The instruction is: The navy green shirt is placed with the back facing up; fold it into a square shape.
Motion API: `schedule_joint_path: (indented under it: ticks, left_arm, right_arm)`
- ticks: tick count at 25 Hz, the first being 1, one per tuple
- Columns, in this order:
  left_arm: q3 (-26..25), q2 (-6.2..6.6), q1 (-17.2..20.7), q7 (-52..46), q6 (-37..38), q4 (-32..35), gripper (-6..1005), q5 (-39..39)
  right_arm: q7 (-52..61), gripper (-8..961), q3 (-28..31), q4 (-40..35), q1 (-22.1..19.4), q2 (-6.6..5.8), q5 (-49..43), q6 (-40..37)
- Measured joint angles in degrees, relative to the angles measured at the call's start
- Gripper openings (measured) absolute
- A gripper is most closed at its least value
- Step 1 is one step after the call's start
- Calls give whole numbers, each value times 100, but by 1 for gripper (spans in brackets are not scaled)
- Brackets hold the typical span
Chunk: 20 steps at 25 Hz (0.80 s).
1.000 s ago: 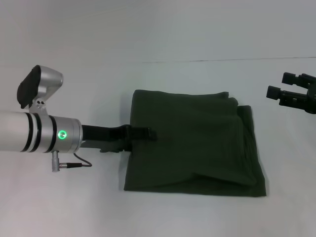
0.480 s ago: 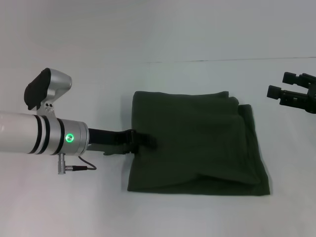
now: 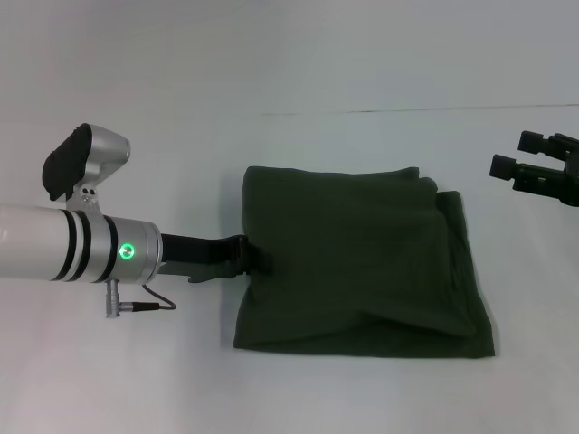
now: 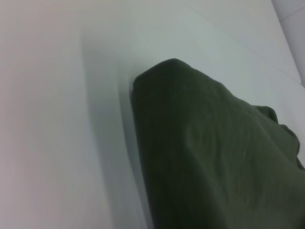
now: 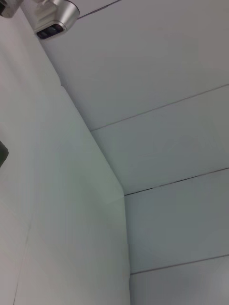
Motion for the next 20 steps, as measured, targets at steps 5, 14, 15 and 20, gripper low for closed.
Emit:
schedule_joint_path:
  ticks: [5, 14, 15, 20]
  left_arm:
    - [3, 26, 16, -54, 71, 0, 139, 4]
    - [-53, 267, 198, -125, 551, 56, 89, 5]
    - [-56, 315, 226, -142, 612, 64, 90, 7]
    - [-138, 542, 419, -292, 986, 337, 92, 142]
  right_arm:
    - [6, 927, 0, 0, 7, 0, 3, -5]
    - [15, 928, 0, 0, 26, 22, 3, -10]
    - [16, 928, 0, 0, 26, 26, 3, -10]
    - [42, 928, 0, 0, 32, 44, 3, -10]
